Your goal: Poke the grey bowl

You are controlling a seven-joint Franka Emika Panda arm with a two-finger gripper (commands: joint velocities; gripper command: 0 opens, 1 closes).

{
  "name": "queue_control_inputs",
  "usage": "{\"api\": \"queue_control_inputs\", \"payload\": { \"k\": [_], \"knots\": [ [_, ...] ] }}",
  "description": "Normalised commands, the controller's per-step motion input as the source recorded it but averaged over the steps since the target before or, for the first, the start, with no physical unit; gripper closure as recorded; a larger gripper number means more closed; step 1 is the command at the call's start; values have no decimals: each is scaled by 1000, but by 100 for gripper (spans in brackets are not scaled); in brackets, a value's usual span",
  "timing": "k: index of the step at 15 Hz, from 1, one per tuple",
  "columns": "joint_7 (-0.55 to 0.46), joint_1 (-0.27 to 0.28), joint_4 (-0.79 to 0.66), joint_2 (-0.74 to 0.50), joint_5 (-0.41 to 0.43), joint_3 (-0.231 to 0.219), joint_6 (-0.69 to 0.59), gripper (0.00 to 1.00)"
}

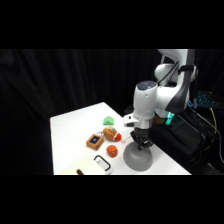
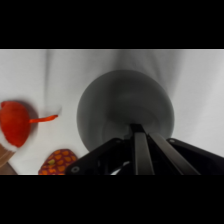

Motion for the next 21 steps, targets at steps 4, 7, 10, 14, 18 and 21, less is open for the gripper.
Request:
{"api": "queue_control_inputs", "payload": {
  "k": [4,7,10,14,18,21],
  "knots": [
    [-38,-39,-27,61,50,25,191,100],
    [-70,-69,10,-121,125,71,-183,100],
    [-145,-97,103,-226,160,81,-462,100],
    [-147,-77,164,-214,118,15,-444,100],
    [-72,-34,155,-222,-5,-38,-395,100],
    [-38,-20,159,-236,-67,-39,-396,100]
  ]
}}
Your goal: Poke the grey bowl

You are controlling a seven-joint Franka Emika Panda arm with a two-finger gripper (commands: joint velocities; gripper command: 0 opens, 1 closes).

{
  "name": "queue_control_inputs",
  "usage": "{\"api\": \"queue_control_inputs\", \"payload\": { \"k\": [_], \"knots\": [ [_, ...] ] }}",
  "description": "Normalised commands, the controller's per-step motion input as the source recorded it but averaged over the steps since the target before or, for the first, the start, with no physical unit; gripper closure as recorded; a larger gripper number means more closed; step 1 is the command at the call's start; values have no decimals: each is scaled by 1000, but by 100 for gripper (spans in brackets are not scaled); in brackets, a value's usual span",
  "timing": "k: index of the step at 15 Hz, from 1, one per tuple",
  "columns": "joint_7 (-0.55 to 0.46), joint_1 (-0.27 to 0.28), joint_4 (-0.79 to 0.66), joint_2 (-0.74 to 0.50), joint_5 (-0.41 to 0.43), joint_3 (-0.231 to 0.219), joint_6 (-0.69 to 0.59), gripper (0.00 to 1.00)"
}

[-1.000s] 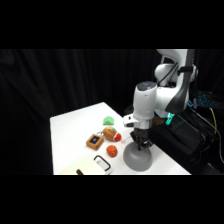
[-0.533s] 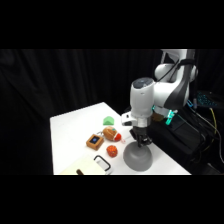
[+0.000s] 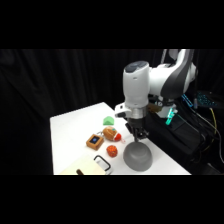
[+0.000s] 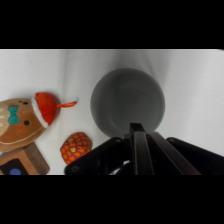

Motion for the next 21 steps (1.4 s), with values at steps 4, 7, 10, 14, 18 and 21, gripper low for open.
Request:
{"api": "queue_control_inputs", "payload": {
  "k": [4,7,10,14,18,21],
  "knots": [
    [-15,-15,191,-197,-123,-32,-401,100],
    [-13,-18,227,-130,-133,-25,-381,100],
    [-58,-37,228,-73,-45,-31,-282,74],
    [-64,-28,199,-54,-6,-18,-204,40],
    [-79,-24,150,-40,12,-11,-190,0],
    [-21,-25,121,-32,-11,-15,-207,0]
  ]
}}
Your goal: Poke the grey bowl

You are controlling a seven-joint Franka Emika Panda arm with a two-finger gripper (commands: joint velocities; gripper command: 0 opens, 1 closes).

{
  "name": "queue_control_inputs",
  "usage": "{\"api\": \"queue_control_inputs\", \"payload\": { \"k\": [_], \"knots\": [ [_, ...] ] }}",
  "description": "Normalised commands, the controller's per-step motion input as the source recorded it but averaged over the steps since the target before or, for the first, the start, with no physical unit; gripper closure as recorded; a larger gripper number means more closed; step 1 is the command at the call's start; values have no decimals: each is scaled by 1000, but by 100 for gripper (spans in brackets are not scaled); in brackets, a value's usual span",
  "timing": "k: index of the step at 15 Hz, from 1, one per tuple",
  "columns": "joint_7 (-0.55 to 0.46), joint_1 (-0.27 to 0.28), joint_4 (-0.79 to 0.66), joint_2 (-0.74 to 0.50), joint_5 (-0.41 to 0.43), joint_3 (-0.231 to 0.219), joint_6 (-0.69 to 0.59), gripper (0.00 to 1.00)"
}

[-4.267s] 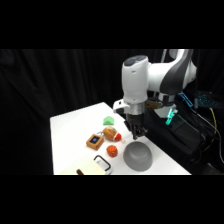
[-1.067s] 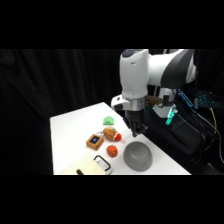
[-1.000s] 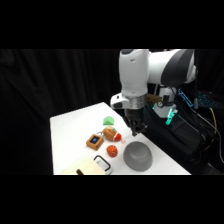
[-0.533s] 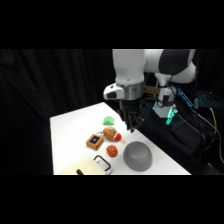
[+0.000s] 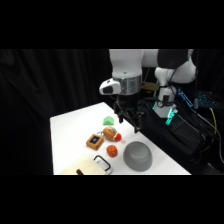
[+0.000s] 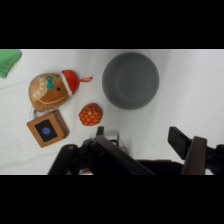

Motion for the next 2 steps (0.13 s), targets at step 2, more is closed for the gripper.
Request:
{"api": "queue_control_inputs", "payload": {
  "k": [2],
  "knots": [
    [126,0,143,-37,-87,-1,-224,0]
  ]
}}
